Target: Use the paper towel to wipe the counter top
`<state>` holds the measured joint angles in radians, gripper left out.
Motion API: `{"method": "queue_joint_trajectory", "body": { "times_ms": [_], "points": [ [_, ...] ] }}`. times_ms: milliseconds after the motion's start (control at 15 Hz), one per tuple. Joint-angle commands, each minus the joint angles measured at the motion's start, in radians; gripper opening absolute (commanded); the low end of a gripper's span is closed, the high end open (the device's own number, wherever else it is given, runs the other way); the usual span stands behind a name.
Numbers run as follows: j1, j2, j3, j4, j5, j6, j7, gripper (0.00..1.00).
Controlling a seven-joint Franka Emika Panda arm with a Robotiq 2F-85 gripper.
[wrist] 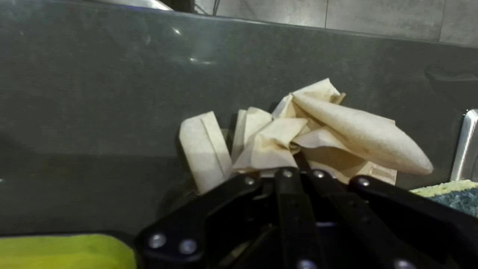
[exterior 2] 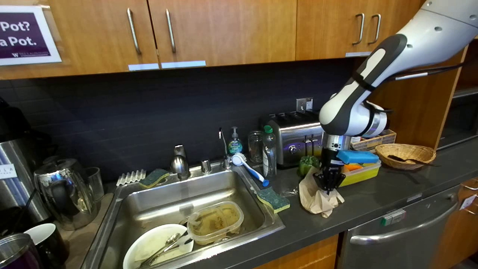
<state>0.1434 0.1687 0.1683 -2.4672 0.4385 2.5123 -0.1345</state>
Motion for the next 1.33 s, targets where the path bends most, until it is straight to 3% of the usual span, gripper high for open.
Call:
{"method": "queue_joint_trajectory", "body": {
  "times_ms": [0, 800, 1267],
  "points": [
    [0.006, 0.024, 0.001, 0.046, -0.092, 0.011, 0.062, 0.00],
    [-0.009, 0.092, -0.001, 0.160, -0.139, 0.005, 0.071, 0.00],
    [0.008, 0.145, -0.004, 0.237, -0.232, 0.002, 0.103, 0.00]
  ]
}}
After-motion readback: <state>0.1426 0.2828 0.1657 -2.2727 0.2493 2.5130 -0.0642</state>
